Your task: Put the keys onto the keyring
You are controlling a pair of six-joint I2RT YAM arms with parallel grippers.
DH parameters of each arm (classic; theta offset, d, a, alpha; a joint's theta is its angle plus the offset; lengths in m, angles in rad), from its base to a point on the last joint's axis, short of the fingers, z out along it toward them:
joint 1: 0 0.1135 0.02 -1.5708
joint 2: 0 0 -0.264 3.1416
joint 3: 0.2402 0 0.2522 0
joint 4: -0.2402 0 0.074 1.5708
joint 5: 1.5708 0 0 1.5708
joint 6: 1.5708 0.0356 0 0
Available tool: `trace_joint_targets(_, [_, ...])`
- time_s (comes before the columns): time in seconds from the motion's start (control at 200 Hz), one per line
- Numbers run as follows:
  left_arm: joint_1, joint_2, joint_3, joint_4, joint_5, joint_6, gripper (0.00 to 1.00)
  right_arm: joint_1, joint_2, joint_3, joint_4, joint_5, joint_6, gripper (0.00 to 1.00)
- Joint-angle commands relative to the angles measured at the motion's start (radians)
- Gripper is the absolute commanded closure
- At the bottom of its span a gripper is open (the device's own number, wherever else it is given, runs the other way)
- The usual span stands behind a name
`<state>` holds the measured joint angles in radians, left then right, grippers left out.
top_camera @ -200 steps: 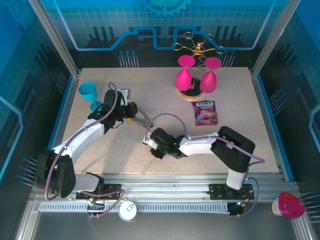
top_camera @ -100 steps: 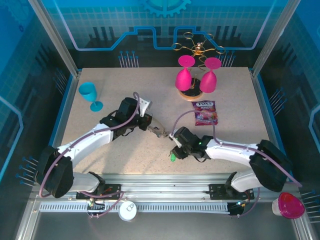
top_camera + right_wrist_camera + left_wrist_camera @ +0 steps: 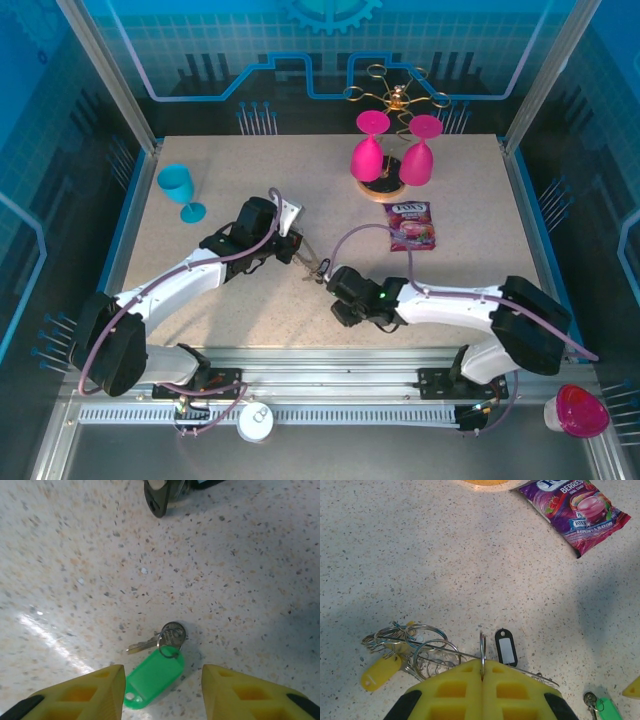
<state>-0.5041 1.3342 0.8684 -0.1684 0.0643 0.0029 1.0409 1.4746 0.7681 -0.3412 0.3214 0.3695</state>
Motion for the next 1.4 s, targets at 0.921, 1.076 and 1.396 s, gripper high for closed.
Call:
trace_joint_targets(0.921, [0.0,-0.015,0.024,0.006,-0.001,0.025,1.0,0.002,0.216,0.161,-0.151,0.066,-0.153,0.78])
trace_joint_targets(1.076, [0.0,-0.019,0.022,0.008,-0.003,0.026,1.0,0.0,0.158,0.155,-0.144,0.089,-0.153,0.93])
trace_joint_targets(1.396, [-0.01,-0.071,0.0,0.04,-0.054,0.035,1.0,-0.18,-0.08,-0.001,0.001,-0.283,0.019,1.0])
